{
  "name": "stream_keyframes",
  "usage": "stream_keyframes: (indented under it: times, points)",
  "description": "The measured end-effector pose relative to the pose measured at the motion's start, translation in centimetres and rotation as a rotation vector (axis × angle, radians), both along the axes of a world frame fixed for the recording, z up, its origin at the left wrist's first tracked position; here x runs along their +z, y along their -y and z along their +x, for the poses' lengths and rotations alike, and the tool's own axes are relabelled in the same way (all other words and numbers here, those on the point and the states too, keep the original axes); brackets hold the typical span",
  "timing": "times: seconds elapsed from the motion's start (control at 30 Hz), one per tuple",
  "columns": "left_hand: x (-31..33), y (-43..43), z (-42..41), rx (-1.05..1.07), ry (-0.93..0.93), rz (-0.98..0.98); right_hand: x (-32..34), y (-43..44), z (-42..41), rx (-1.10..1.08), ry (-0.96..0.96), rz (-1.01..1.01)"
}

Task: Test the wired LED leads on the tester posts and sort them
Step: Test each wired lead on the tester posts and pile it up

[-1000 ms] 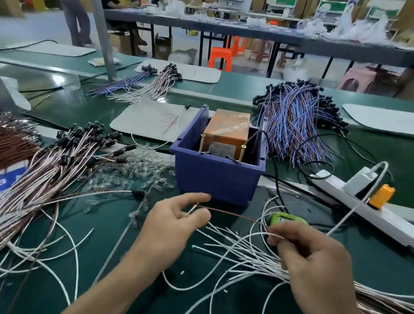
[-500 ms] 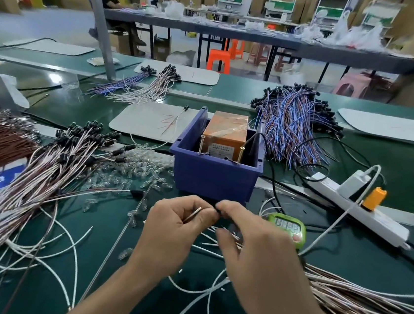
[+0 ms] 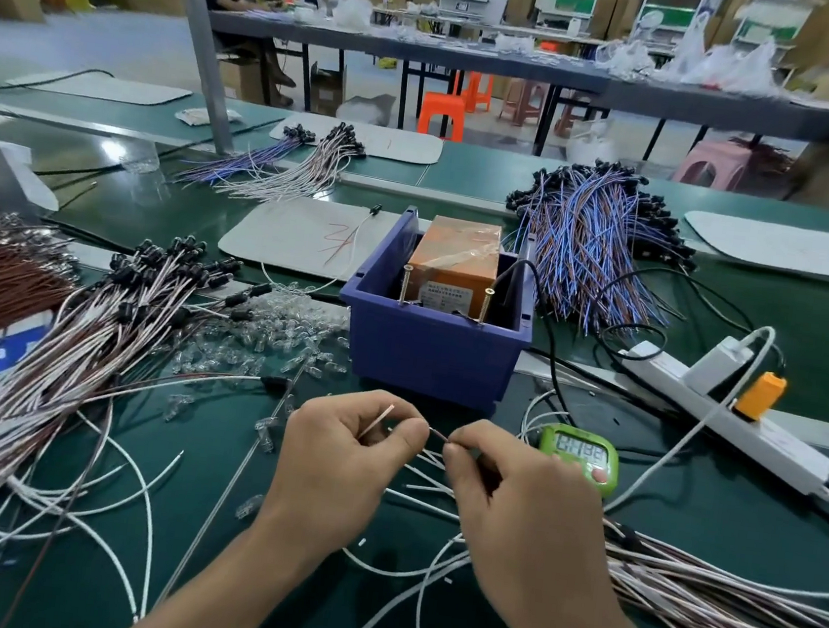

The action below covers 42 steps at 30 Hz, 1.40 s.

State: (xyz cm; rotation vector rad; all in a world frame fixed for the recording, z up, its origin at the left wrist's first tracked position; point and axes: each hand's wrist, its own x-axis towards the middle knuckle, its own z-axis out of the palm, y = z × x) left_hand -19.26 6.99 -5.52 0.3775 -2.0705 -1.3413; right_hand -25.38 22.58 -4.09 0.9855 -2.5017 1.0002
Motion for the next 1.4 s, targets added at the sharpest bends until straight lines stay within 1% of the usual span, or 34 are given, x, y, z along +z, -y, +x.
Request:
stream_keyframes:
  times: [0.13, 0.2, 0.27, 0.6, 0.7, 0.8, 0.93, 1.03, 1.1, 1.2, 1.27, 1.3, 1.4]
  points:
    - [-0.2, -0.2, 0.2, 0.053, 0.039, -0.082, -1.0, 0.1, -0.2, 0.047, 0.087, -0.065]
    - [-0.5, -0.5, 0.3, 0.083, 0.048, -0.149, -1.4, 0.1, -0.3, 0.036, 0.089, -0.117]
    - [-0.6, -0.9, 0.4, 0.094, 0.039, -0.162, -1.7, 0.2, -0.2, 0.017, 0.093, -0.150]
    - [-0.7, -1.2, -0.2, 0.014, 0.017, 0.057, -2.3, 0.7, 0.4, 0.023, 0.125, -0.225]
    - [-0.6, -1.3, -0.4, -0.014, 0.016, 0.128, -2.1, 0.9, 0.5, 0.025, 0.097, -0.245]
    - [-0.5, -1.3, -0.2, -0.014, 0.032, 0.141, -1.8, 0.7, 0.2, -0.012, 0.039, -0.259]
    - [-0.2, -1.2, -0.3, -0.009, -0.036, 0.309, -1.4, 0.3, 0.1, -0.034, 0.052, -0.236]
    - [0.3, -1.4, -0.9, -0.073, -0.038, 0.406, -1.0, 0.0, 0.4, 0.047, 0.082, -0.173]
    - [0.1, -1.6, -0.7, -0.157, -0.018, 0.515, -0.9, -0.1, 0.8, 0.150, 0.130, -0.136]
    - [0.2, -1.9, -0.1, -0.316, 0.023, 0.782, -0.4, 0.4, 1.8, 0.284, 0.233, -0.095]
    - [0.4, -1.9, 0.0, -0.341, 0.044, 0.918, -0.1, 0.6, 1.9, 0.321, 0.325, -0.082]
    - [0.5, -1.6, 0.0, -0.333, 0.046, 0.950, 0.2, 0.7, 1.8, 0.341, 0.397, -0.081]
    - [0.9, -0.4, 0.1, -0.338, 0.018, 1.000, 1.2, 0.9, 1.6, 0.488, 0.713, -0.161]
